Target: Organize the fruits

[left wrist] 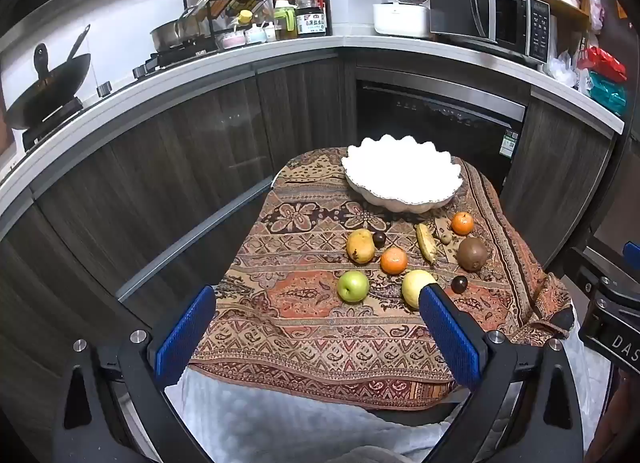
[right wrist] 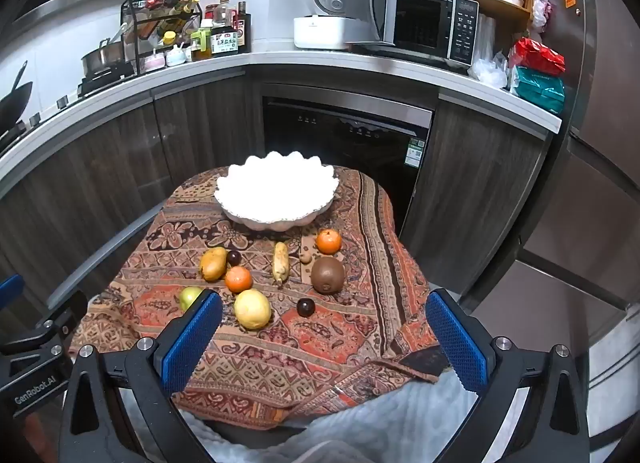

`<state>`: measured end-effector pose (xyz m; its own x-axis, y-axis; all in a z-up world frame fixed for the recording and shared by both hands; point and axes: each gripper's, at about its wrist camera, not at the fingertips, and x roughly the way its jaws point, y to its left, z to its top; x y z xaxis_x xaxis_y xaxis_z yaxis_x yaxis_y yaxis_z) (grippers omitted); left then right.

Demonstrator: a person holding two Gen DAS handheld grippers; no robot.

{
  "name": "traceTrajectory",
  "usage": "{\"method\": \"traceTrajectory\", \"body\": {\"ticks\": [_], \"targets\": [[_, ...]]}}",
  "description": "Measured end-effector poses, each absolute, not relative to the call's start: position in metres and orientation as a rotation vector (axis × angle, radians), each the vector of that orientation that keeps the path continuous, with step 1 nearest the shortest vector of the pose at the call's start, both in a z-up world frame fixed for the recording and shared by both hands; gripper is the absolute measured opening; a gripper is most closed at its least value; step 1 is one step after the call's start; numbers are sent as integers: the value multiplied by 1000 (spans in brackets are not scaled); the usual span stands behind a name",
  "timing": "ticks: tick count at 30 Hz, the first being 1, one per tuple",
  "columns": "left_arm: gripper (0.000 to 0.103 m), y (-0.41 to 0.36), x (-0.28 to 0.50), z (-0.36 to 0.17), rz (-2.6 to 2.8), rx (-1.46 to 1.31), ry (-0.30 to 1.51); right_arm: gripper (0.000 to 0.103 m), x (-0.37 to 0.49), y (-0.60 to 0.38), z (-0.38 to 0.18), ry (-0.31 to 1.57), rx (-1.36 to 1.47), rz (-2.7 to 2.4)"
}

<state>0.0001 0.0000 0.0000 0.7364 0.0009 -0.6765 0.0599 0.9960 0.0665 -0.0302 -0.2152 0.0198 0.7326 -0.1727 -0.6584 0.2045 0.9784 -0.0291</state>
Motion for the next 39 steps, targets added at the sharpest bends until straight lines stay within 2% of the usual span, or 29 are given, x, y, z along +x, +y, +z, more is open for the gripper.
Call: {"method": "traceTrajectory", "body": {"ticks": [39], "targets": [[103,-1,-2,5,-30,92,728,103,-31,-217,19,714,53,-206]]}}
